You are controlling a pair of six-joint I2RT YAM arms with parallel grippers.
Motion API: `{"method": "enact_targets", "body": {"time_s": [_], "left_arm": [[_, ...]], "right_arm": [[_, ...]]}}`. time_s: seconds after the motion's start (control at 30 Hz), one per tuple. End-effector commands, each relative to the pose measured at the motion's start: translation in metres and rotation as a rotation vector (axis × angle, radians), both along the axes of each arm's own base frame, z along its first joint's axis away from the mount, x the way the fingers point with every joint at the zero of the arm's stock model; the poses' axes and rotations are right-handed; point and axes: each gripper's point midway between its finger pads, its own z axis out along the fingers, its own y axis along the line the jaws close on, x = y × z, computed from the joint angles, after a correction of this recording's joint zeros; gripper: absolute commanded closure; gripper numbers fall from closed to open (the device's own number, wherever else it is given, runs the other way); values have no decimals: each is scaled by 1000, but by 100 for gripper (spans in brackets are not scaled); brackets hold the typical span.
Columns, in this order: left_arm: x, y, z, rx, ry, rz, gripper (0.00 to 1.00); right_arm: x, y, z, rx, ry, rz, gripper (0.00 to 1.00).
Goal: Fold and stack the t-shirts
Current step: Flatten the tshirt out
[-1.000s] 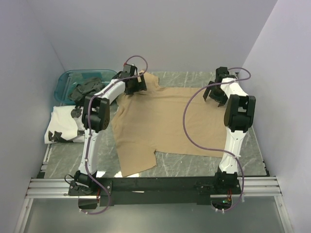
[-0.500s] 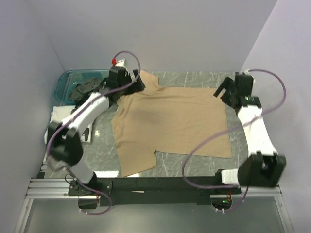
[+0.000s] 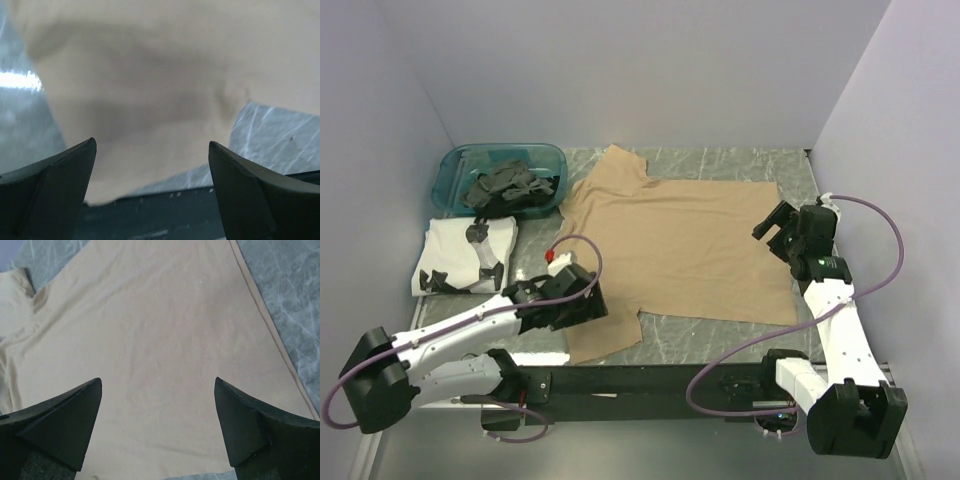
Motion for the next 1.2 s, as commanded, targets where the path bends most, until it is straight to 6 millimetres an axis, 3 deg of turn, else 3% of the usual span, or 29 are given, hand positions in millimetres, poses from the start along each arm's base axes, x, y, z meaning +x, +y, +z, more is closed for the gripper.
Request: {"method": "enact_targets", "body": {"time_s": [0.0, 0.13, 0.27, 0.33, 0.6, 0.7, 0.73, 0.9, 1.03, 1.17], "left_arm": [[-34, 22, -11, 25, 111, 156, 1], [-81, 22, -22, 53, 228, 116, 1], [-104, 29, -33, 116, 310, 125, 3], [-110, 36, -43, 167, 332, 126, 10], [-105, 21, -69, 182, 339, 83, 35], [-110, 20, -78, 183, 368, 69, 56], [-111, 21, -80, 187, 373, 67, 68], [-109, 19, -73, 164, 352, 55, 97], [-107, 14, -64, 124, 328, 23, 99], [-107, 11, -59, 94, 313, 5, 99]], "right_arm": [[8, -3, 11, -10, -69, -4, 1], [6, -9, -2, -4, -25, -58, 1], [4, -15, -13, -12, 22, -86, 1], [4, -18, -15, -14, 26, -107, 4], [-16, -25, -21, 1, 3, -189, 6], [-33, -31, -30, 4, 16, -260, 6], [-37, -32, -33, 5, 18, -276, 7], [-75, -27, -52, 55, 72, -336, 7], [-103, -18, -65, 106, 161, -353, 7], [-105, -4, -62, 198, 161, -352, 7]]}}
